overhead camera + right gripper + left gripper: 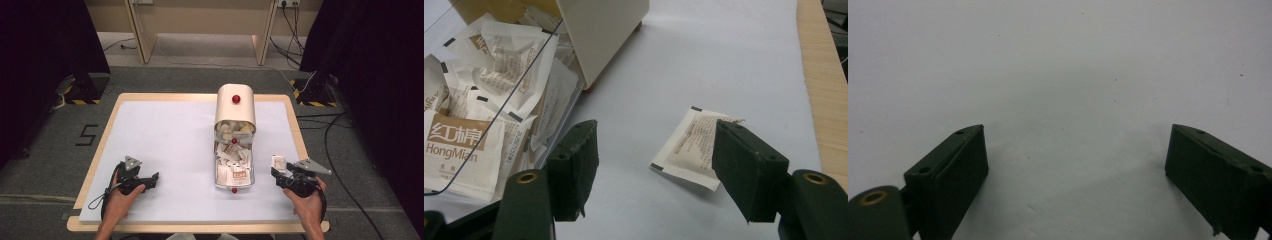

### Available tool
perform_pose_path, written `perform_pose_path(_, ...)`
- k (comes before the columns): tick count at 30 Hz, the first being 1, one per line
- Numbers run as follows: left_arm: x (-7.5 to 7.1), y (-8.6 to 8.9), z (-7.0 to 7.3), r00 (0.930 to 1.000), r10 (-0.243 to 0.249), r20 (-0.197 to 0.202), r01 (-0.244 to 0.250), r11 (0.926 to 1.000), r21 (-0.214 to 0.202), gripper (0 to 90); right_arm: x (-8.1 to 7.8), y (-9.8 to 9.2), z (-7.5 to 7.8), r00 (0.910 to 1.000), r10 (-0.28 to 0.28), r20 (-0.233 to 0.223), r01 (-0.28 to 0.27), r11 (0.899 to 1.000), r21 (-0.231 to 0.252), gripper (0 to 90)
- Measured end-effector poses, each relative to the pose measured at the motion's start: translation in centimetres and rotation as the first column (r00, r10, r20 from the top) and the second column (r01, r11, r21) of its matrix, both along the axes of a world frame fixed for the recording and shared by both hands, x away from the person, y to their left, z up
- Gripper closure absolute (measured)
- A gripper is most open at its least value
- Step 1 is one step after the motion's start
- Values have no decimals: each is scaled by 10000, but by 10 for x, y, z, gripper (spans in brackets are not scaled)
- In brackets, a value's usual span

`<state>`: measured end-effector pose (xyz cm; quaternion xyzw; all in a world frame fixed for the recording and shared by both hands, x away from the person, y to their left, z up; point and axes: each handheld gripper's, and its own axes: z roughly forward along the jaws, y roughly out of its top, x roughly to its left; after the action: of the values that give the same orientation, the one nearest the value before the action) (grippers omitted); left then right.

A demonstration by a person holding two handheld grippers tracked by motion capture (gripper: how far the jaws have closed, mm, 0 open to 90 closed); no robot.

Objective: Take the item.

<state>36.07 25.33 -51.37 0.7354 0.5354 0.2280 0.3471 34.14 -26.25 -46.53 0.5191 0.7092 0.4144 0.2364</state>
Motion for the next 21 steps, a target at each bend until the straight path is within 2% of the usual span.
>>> perform_pose_path(4, 0, 0, 0, 10000, -2, -1, 2, 10000, 0, 94, -4, 1, -1, 10000, -2, -38, 2, 10000, 32, 353)
perform_pose_path(13, 0, 0, 0, 10000, -6, 1, 6, 10000, 2, 94, -14, 7, -4, 9996, 282, -36, -283, 9991, -309, 352)
perform_pose_path(21, 0, 0, 0, 10000, -4, 2, 4, 10000, 2, 94, -22, 8, -5, 9990, 429, -119, -433, 9986, -306, 347)
